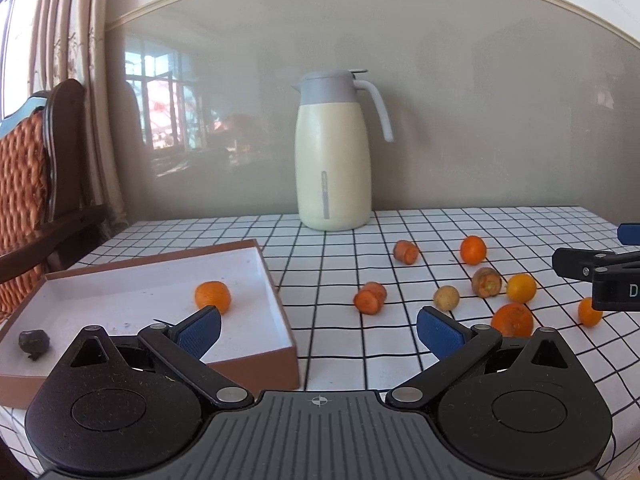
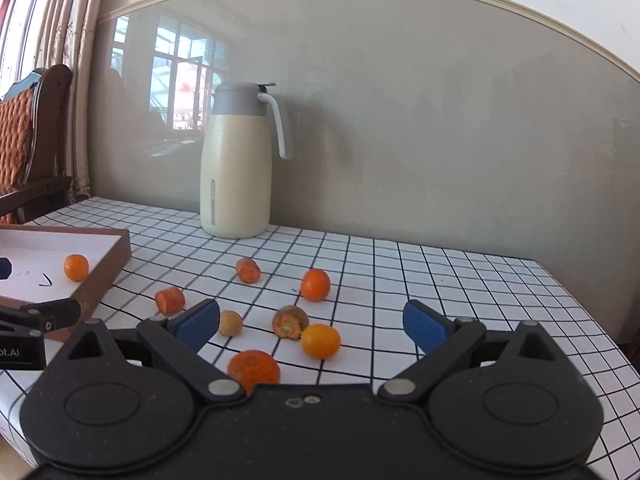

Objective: Organize fruits
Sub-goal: 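Grasp the large rough orange with the left tool while the right tool grasps a small orange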

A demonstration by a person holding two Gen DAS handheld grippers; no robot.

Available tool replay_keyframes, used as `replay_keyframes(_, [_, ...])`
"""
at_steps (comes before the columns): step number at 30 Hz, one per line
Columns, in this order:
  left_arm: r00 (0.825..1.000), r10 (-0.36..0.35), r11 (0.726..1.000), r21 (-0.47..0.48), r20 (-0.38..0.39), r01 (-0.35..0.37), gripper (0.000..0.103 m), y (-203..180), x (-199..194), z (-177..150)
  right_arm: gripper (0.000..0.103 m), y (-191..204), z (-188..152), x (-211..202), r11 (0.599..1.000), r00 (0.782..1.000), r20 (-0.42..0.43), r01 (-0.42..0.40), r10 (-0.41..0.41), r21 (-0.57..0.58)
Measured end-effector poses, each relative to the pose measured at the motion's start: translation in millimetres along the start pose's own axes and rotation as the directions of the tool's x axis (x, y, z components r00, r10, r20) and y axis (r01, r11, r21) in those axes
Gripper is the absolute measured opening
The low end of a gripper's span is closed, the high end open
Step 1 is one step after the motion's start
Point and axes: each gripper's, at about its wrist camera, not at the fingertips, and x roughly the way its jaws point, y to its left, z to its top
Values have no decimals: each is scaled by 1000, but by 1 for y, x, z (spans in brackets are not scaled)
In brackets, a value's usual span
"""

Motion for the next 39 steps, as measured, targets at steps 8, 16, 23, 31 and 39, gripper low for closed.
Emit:
replay_keyframes(8, [998, -60, 998, 15, -17, 60, 103, -29, 11, -5, 89, -25, -15, 10, 998, 997, -57, 53, -52, 13])
replay_keyframes(16, [989, -145, 988, 50, -22, 146, 103, -67, 24, -7, 72, -46, -35, 24, 997, 988, -142, 71, -68, 19])
replay_keyframes(23, [974, -226, 970, 82, -35, 228, 102, -100, 34, -8, 61, -54, -46, 34, 998, 981, -187, 66, -61, 21])
replay_keyframes(31, [963, -257, 961, 87, -77, 263, 89, -118, 49, -9, 46, -57, -49, 43, 998, 979, -200, 43, -34, 40])
replay_keyframes(39, [949, -282, 954, 62, -138, 293, 70, -128, 68, -9, 37, -59, -51, 52, 998, 978, -206, 41, -28, 58])
